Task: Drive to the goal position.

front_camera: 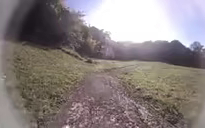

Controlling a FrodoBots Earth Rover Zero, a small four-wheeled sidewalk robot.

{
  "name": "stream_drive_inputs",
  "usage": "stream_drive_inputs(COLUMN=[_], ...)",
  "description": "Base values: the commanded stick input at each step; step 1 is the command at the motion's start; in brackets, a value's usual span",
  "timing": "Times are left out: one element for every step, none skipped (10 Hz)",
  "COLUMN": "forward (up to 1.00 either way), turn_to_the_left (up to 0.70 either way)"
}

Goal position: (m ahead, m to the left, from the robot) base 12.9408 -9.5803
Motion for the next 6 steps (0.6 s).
stream_drive_inputs(forward=[1.00, 1.00, 1.00, 1.00, 1.00, 1.00], turn_to_the_left=[0.01, 0.01, 0.01, 0.01, 0.01, 0.01])
